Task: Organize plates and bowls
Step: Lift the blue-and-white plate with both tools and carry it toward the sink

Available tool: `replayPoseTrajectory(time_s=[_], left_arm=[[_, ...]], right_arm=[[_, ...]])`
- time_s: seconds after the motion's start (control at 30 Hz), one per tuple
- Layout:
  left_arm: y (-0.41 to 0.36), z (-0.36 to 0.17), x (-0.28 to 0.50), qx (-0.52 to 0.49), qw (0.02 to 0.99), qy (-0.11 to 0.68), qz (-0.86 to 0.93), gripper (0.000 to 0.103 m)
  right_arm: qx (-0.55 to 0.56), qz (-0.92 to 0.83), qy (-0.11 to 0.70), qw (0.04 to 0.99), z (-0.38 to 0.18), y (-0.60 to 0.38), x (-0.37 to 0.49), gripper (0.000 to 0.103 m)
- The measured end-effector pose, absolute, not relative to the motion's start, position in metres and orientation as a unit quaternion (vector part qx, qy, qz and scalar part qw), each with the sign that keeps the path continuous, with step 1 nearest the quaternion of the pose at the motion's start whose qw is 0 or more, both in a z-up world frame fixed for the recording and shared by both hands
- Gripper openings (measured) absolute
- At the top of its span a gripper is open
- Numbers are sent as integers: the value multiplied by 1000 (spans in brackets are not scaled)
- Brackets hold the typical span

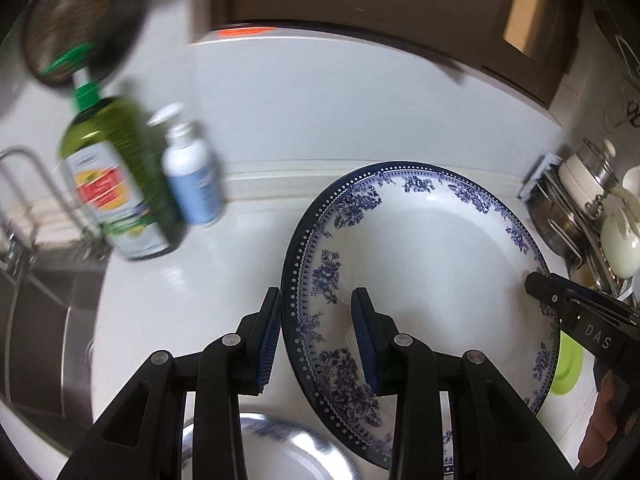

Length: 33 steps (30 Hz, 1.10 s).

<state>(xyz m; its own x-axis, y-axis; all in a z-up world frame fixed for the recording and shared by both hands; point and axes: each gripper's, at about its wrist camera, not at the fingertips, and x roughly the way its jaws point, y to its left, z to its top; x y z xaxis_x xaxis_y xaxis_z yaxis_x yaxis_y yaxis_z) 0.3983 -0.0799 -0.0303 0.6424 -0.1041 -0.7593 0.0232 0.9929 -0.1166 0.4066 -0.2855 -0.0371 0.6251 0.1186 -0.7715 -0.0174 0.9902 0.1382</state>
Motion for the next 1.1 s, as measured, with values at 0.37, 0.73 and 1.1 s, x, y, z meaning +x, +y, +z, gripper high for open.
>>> replayPoseTrajectory(time_s=[0.37, 0.73, 1.1], left_arm=[[8, -40, 330, -97, 905, 414, 25, 35], [52, -64, 275, -106, 898, 422, 68, 35], [52, -106, 244, -100, 884, 451, 69, 35]], right_arm=[[12, 94, 407, 909, -34, -199, 363, 32], [-12, 130, 412, 902, -53, -143, 324, 32], [-21, 128, 458, 879, -91, -135, 300, 33]])
